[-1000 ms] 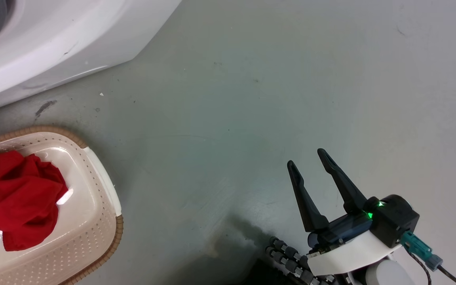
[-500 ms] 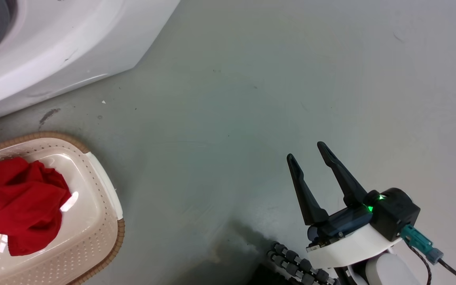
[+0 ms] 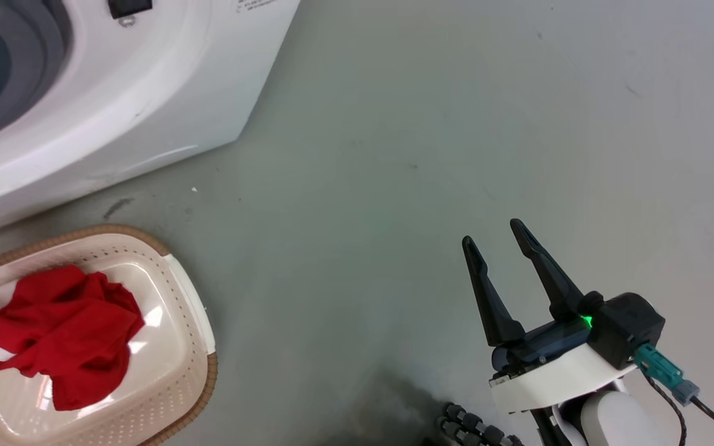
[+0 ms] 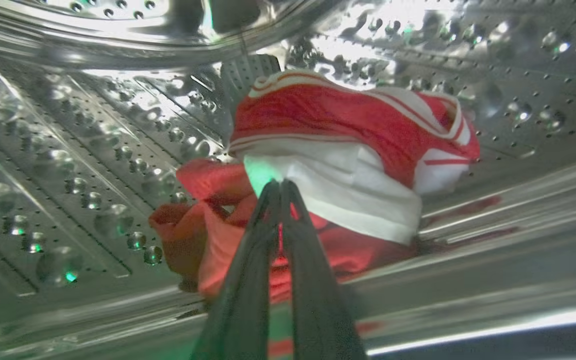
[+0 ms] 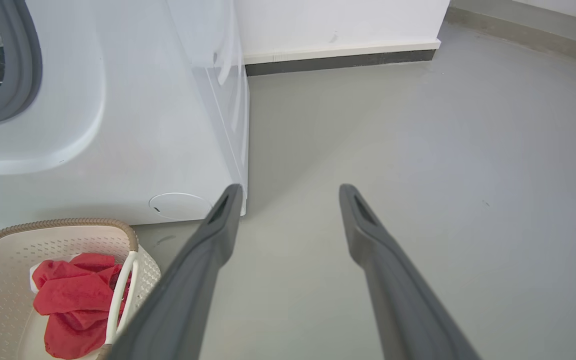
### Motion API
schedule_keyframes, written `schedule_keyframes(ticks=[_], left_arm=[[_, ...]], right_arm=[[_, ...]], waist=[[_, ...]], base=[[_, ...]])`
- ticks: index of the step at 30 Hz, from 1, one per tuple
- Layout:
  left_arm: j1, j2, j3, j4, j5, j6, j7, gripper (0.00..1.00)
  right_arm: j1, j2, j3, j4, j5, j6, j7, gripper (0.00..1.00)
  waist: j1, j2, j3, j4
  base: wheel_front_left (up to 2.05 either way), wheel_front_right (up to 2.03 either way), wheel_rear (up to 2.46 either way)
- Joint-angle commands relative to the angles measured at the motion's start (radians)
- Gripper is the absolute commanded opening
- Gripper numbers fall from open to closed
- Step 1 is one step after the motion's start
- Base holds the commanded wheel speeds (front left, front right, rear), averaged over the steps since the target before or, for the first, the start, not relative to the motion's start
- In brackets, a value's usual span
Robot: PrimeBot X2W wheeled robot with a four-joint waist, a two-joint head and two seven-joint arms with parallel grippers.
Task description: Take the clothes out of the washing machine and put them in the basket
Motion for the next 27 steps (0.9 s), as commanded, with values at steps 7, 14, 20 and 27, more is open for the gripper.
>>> schedule_keyframes(ticks=[7,14,20,27], left_arm=[[0.157,-0.071,0.015,0.038,-0.029,0.002,-0.203,0.00],[0.277,-0.144,0.009,0.052,-0.039,-0.003,-0.357,0.00],[0.348,-0.196,0.001,0.028,-0.034,0.007,-0.458,0.00],[0.406,-0.258,0.000,-0.049,-0.032,0.032,-0.501,0.00]], right_arm=[[0.015,0.001,-0.039,0.011,-0.020,-0.001,0.018,1.00],[0.030,0.001,-0.062,0.018,-0.051,-0.001,0.049,1.00],[0.048,0.001,-0.074,0.015,-0.065,-0.001,0.080,1.00],[0.068,0.000,-0.095,0.002,-0.094,-0.001,0.112,1.00]], waist=[[0.0000,0.0000,-0.140,0.053],[0.0000,0.0000,-0.267,0.109],[0.0000,0.0000,-0.357,0.155],[0.0000,0.0000,-0.437,0.224]], base=[[0.00,0.00,0.00],[0.00,0.00,0.00],[0.00,0.00,0.00],[0.00,0.00,0.00]])
